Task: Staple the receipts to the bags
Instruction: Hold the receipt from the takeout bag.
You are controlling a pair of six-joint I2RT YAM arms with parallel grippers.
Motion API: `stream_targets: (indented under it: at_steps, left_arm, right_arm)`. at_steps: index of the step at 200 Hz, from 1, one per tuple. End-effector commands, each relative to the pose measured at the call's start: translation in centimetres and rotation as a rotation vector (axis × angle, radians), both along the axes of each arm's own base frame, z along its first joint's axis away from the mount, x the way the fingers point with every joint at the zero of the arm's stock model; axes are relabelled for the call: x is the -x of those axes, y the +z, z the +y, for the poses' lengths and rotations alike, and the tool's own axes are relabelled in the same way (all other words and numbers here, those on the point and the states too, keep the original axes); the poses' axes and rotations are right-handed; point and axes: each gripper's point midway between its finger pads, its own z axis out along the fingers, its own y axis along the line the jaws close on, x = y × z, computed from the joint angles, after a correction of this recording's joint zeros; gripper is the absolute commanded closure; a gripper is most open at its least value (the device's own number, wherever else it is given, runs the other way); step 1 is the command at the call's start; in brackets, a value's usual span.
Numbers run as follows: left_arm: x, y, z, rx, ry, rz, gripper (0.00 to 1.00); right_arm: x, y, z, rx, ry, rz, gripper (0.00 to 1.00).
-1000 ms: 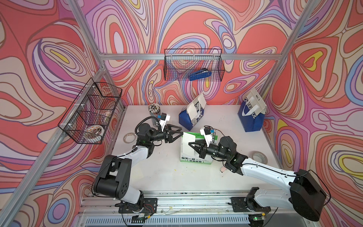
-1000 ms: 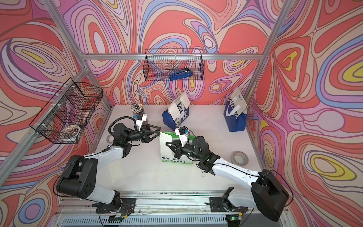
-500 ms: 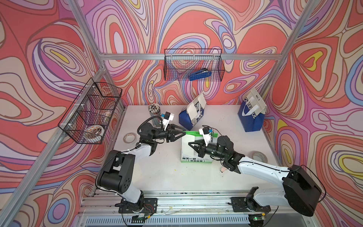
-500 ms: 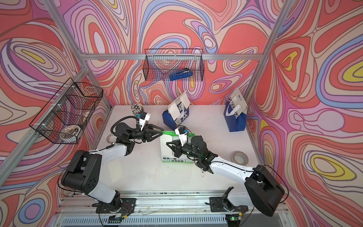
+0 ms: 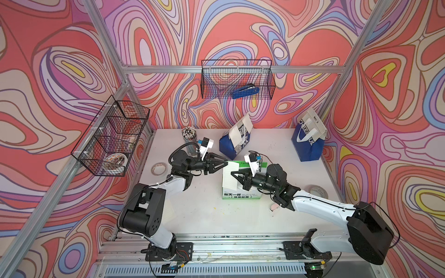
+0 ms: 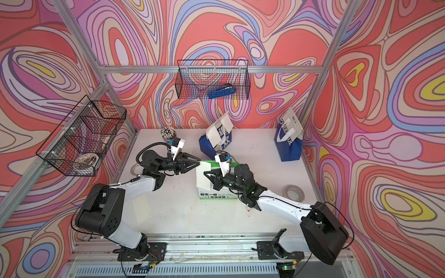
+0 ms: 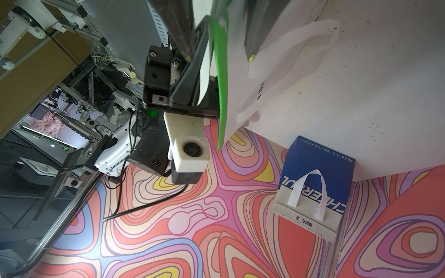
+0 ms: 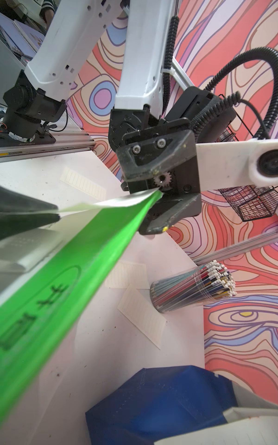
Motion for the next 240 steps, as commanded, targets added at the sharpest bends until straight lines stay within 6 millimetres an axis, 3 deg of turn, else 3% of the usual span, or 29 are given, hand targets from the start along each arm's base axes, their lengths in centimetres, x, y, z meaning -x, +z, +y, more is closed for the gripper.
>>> stream_targets:
  at_steps: [1, 32, 72, 99, 110, 128, 146, 165, 205, 222, 240]
  left_arm:
    - [0.6, -0.3, 0.1, -0.022, 0.004, -0.039, 0.69]
    - [0.6, -0.9, 0.2, -0.067, 0.031, -0.045, 0.71]
    - [0.7, -1.1, 0.4, -0.102, 0.066, -0.077, 0.99]
    - [0.6, -1.0, 0.5, -0.104, 0.078, -0.089, 1.0]
    - [0.4, -0.9, 0.4, -0.1, 0.087, -0.093, 1.0]
    - [0.1, -0.8, 0.6, -0.098, 0.117, -0.101, 1.0]
    - [-0.1, -0.4, 0.8, -0.106, 0.157, -0.126, 1.0]
    - [-0.2, 0.0, 1.0, -0.124, 0.199, -0.163, 1.0]
    - [-0.7, 0.0, 1.5, -0.16, 0.263, -0.201, 1.0]
    - [-0.9, -0.1, 1.7, -0.153, 0.294, -0.212, 1.0]
    - [-0.9, -0.5, 1.9, -0.158, 0.309, -0.212, 1.0]
  right_arm:
    - [-0.5, 1.1, -0.1, -0.011, -0.006, -0.023, 1.0]
    - [-0.6, 1.0, -0.2, 0.004, -0.002, -0.022, 1.0]
    - [-0.8, 0.9, -0.2, 0.027, 0.004, -0.017, 1.0]
    - [-0.8, 0.9, -0.3, 0.041, -0.003, -0.02, 1.0]
    - [-1.1, 0.9, -0.7, 0.045, -0.027, -0.013, 0.85]
    - [-1.1, 1.0, -1.7, 0.075, -0.073, -0.019, 0.76]
    - [-1.0, 0.7, -3.9, 0.158, -0.163, -0.008, 0.5]
    - [-1.5, 0.1, -7.8, 0.212, -0.373, 0.136, 0.03]
    - [-1.6, -1.3, -14.4, 0.252, -0.773, 0.463, 0.02]
    - [-0.7, -3.1, -18.5, 0.231, -1.018, 0.645, 0.02]
    - [1.1, -6.3, -22.7, 0.199, -1.215, 0.888, 0.1]
